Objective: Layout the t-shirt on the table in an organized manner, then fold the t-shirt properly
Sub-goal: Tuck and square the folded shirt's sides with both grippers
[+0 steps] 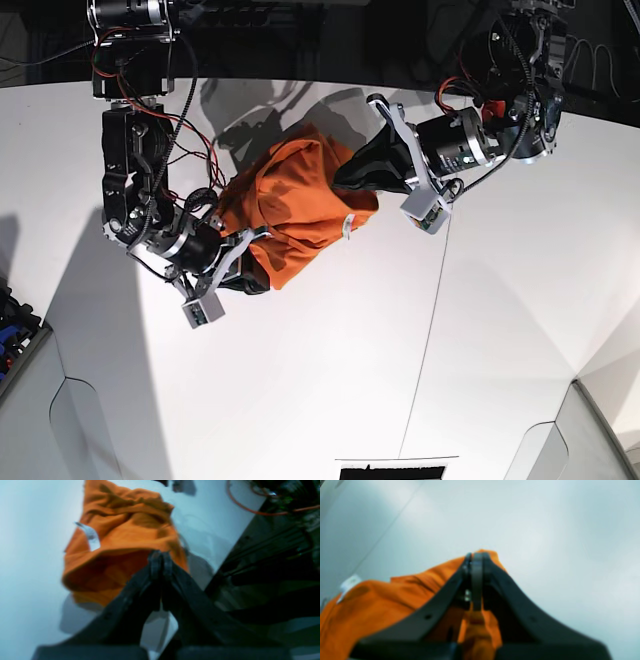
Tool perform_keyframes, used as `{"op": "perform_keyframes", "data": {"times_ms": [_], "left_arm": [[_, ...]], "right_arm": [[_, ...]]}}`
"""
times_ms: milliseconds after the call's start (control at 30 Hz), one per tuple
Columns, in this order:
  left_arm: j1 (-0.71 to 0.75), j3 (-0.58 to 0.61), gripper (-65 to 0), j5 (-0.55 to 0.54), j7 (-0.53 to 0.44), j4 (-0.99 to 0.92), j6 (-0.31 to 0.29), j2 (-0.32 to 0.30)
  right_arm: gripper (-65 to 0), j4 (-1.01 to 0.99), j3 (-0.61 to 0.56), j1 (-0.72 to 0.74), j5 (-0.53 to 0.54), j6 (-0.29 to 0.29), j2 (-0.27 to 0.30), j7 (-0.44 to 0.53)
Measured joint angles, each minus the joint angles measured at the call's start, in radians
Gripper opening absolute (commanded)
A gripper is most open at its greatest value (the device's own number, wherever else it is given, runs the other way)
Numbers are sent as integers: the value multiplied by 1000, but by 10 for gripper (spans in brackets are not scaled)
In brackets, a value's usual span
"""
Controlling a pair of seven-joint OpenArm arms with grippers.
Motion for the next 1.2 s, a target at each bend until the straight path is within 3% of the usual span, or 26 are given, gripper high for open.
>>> {"op": "perform_keyframes", "data": {"times_ms": [300, 433, 600, 767, 933, 1100, 1200], "left_arm": [[8, -1, -647, -10, -2, 84, 0, 1], [10, 61, -647, 7, -10, 73, 0, 0], [12, 175, -647, 93, -67, -16, 0, 18], [12, 191, -647, 94, -76, -126, 1, 82], [12, 191, -647, 158, -91, -213, 0, 89], [-24, 189, -647, 216, -94, -274, 0, 74], [-61, 189, -647, 216, -105, -313, 0, 44]], "right_arm": [[-650, -81, 0, 86, -31, 0, 0, 3], [-650, -158, 0, 105, -33, 0, 0, 64], [-650, -280, -10, 140, -49, 1, -18, 80], [-650, -326, -93, 166, -74, 3, -20, 78], [-650, -325, -154, 172, -93, 3, -18, 76], [-650, -325, -162, 171, -84, 7, 28, 71], [-650, -317, -161, 165, -23, 8, 61, 28]]}}
